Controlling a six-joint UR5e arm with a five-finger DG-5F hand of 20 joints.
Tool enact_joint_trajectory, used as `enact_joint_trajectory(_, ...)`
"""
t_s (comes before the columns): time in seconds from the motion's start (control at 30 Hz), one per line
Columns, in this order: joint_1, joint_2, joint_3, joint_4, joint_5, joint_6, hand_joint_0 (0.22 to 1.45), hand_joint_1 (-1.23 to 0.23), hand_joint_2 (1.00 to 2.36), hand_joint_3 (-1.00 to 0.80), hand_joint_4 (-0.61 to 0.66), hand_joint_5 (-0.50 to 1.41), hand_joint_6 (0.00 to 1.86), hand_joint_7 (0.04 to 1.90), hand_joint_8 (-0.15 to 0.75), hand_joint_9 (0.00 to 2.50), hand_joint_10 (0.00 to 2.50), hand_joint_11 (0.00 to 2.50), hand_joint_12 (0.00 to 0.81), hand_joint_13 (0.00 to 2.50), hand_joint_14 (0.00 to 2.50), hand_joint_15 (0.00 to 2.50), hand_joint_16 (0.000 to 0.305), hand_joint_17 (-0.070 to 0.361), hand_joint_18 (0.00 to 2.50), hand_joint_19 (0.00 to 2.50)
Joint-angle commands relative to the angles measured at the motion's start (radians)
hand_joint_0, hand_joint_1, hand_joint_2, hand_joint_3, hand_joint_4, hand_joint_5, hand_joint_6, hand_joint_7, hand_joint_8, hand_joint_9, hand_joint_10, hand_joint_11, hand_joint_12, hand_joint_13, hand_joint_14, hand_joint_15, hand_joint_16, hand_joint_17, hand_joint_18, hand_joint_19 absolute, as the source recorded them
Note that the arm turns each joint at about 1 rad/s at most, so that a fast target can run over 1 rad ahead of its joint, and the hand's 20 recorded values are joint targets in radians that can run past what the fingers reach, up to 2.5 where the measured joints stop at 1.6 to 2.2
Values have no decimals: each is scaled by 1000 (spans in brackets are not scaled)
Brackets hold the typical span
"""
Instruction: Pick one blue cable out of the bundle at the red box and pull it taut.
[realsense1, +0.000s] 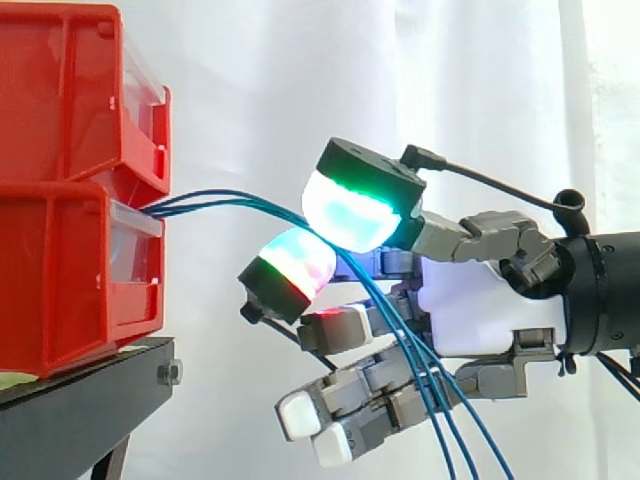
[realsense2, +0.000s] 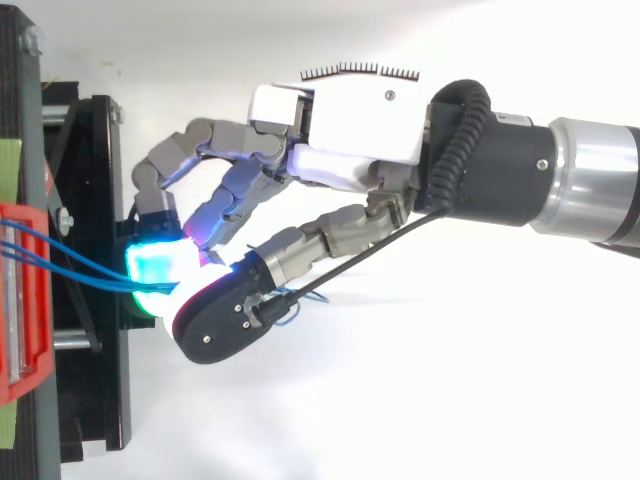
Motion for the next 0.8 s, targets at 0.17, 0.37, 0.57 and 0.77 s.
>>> enact_joint_trajectory(0.17,0,0,0,1,0,-1,683,-1013,1000,-500,-216,-254,958,1032,95,902,19,1387,327,716,17,536,41,93,672,306)
enact_joint_trajectory(0.37,0,0,0,1,0,-1,581,-1028,1000,-500,-200,-261,955,1022,95,853,47,1374,336,697,17,545,43,96,657,329)
enact_joint_trajectory(0.57,0,0,0,1,0,-1,460,-957,1000,-500,-142,-252,956,969,129,847,230,1266,375,715,17,561,51,115,689,371)
enact_joint_trajectory(0.77,0,2,0,1,0,-1,410,-904,1000,-500,-115,-243,956,937,157,861,361,1169,399,738,17,563,56,127,726,388)
